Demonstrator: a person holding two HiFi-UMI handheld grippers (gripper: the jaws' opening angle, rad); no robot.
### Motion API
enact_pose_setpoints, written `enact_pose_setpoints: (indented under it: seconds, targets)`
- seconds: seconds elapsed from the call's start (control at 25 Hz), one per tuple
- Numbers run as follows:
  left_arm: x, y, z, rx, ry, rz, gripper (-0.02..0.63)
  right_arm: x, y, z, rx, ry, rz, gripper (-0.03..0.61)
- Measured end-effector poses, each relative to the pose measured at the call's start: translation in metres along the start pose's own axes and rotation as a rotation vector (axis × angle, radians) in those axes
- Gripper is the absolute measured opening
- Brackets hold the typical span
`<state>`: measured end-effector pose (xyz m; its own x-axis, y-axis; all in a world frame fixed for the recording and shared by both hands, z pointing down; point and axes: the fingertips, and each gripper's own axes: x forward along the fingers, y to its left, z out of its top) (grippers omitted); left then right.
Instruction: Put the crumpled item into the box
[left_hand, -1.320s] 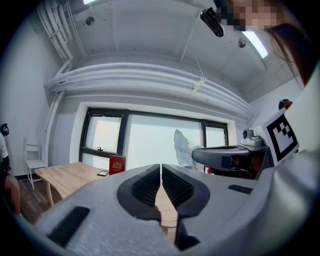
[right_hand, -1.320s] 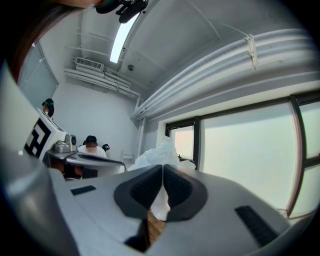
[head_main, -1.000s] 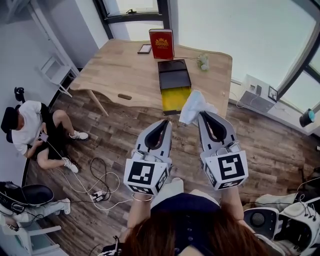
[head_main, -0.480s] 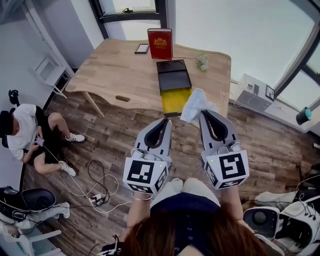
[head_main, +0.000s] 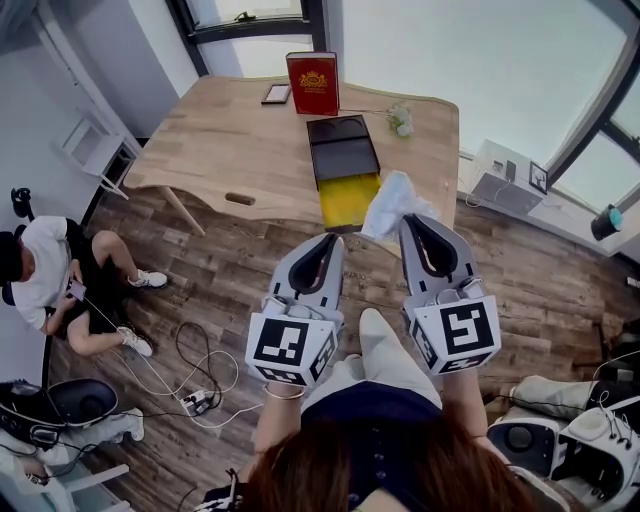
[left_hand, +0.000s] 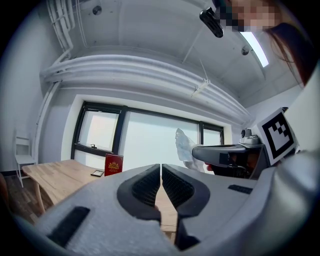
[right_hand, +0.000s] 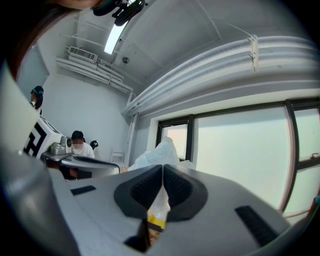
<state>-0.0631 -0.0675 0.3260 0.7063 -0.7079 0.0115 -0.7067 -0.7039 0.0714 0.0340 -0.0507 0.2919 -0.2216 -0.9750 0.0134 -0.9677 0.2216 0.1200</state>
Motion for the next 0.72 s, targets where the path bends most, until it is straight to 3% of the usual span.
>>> enact_pose_setpoints:
  seconds: [0.72]
  targets:
    - [0.054, 0.025, 0.005, 0.024, 0.016, 0.027, 0.032, 0.056, -0.025, -0.004, 0.01, -0.001, 0.059, 0.029]
